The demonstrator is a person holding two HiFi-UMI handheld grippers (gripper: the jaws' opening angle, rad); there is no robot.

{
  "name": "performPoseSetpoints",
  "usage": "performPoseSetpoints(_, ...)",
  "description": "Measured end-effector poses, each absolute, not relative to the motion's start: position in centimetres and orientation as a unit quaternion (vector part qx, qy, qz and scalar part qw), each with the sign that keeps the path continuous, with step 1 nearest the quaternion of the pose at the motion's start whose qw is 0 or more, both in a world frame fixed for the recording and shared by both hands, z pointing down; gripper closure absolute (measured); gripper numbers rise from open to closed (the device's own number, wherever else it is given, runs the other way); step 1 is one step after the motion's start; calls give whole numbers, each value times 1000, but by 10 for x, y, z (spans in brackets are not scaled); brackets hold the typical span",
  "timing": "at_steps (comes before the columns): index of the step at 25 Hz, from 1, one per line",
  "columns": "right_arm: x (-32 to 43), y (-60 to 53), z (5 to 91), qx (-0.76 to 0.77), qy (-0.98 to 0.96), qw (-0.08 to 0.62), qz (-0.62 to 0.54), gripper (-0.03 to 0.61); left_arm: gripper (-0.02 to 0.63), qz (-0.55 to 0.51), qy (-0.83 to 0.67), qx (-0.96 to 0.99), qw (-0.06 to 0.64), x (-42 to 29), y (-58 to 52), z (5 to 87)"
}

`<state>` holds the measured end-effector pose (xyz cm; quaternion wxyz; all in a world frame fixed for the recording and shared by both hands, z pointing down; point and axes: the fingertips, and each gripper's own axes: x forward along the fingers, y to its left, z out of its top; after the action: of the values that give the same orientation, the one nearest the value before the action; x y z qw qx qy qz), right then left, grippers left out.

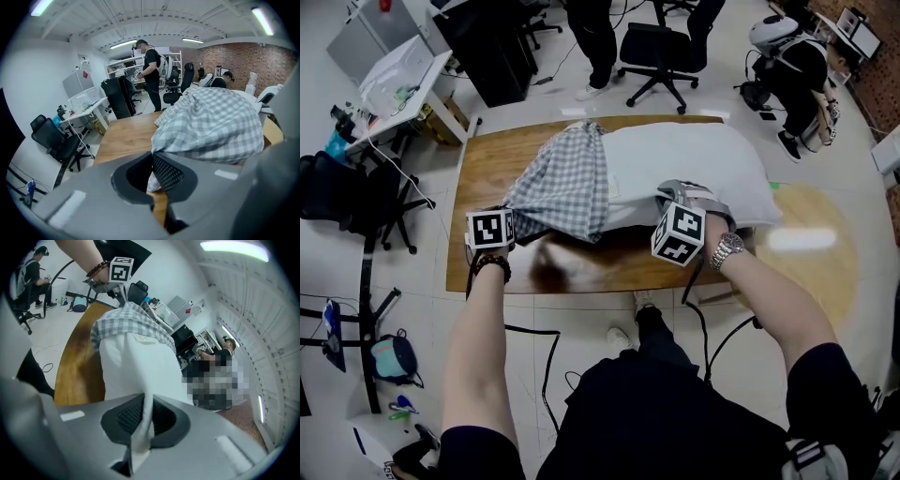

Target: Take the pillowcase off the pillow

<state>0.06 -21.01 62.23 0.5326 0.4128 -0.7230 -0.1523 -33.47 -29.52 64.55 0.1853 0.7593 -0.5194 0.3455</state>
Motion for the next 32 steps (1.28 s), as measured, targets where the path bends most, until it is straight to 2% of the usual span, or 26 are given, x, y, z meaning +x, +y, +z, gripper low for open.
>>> performPoseSetpoints(12,-9,-207,626,401,-729,536,-146,547,606,342,-527,754,190,-350,-307,637)
performPoseSetpoints(14,-14,-203,627,392,-736,531,-151,521,604,343,-520,759,190,-345,-304,641)
performPoseSetpoints(17,-20,-194,626,370,-753,524,-148,447,596,345,-511,765,186,-336,-298,643)
performPoseSetpoints(22,-30,-173,623,341,-772,521,-130,375,537,337,-510,772,174,-332,-291,633)
performPoseSetpoints(32,-52,-126,590,318,-793,498,-145,370,474,326,-520,780,123,-314,-264,598)
